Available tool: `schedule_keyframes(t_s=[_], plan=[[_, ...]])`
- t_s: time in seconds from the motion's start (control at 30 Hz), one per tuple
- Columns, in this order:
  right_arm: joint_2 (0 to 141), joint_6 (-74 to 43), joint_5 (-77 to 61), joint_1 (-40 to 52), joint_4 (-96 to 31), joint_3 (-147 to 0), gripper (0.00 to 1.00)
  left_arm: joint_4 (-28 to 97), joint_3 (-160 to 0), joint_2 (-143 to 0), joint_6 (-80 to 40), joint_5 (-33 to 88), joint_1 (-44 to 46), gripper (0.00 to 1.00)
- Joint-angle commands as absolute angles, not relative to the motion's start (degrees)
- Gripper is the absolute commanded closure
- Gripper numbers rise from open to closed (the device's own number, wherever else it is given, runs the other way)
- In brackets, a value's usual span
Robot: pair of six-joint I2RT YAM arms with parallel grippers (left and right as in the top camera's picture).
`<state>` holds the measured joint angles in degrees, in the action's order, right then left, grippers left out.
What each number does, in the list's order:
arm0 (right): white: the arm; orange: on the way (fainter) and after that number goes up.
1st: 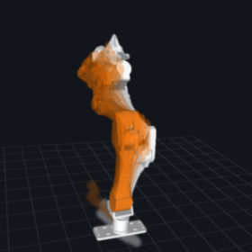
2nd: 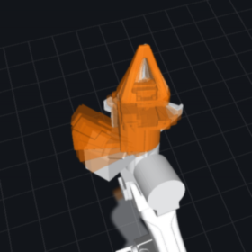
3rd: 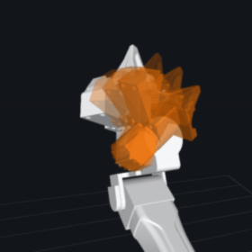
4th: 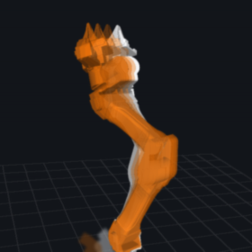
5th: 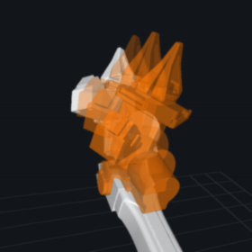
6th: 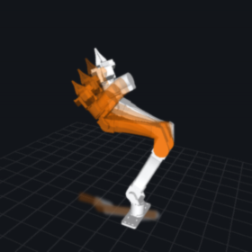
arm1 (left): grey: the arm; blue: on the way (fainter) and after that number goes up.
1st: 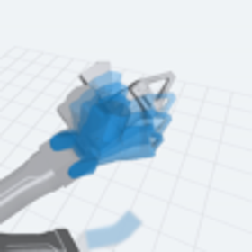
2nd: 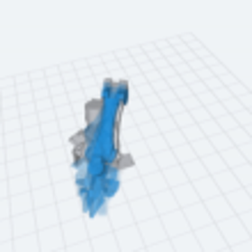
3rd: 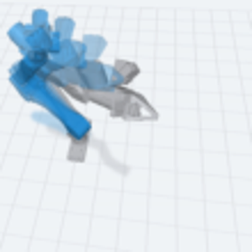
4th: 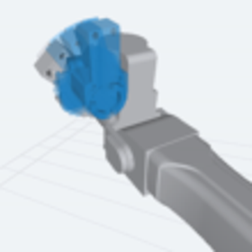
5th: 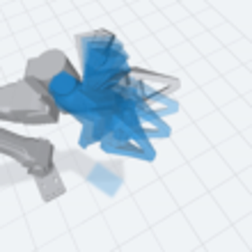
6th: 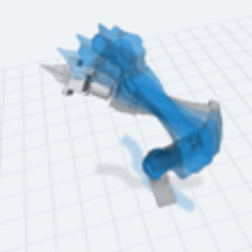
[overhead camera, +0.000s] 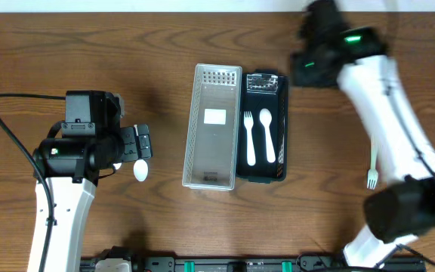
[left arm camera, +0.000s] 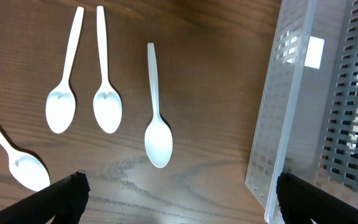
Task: Pack container
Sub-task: 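Carry the spoon into the dark basket beside the fork and release, then lower right gripper onto the pale green spork and grasp it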
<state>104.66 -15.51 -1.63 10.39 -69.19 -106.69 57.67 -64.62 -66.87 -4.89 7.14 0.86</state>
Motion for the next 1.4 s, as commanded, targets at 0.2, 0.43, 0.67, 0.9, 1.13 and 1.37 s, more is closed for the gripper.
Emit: schedule_keyframes(t_s=[0.2,0.43,0.67,0.9,1.13,1.37], plan=[[100.0,-12.9,1.0,-14.0,-78.9,-102.9,0.59,57.8,-64.6,-67.0,-4.7,6.9,1.1,0.02],[100.0,-11.5,-2.0,-19.3,-72.9,-84.9,0.59,57.8,-64.6,-67.0,-4.7,6.9,1.1,0.02],[100.0,-12.1,-2.0,-19.2,-62.5,-69.4,0.58,57.8,-64.6,-67.0,-4.7,6.9,1.1,0.02],[100.0,-11.1,0.1,-19.4,-56.1,-63.8,0.49,57.8,-64.6,-67.0,-4.7,6.9,1.1,0.02],[100.0,-10.0,4.9,-19.3,-54.8,-61.3,0.16,57.8,-64.6,-67.0,-4.7,6.9,1.1,0.02],[100.0,-10.0,4.9,-19.3,-51.2,-56.8,0.14,57.8,-64.6,-67.0,-4.7,6.9,1.1,0.02]])
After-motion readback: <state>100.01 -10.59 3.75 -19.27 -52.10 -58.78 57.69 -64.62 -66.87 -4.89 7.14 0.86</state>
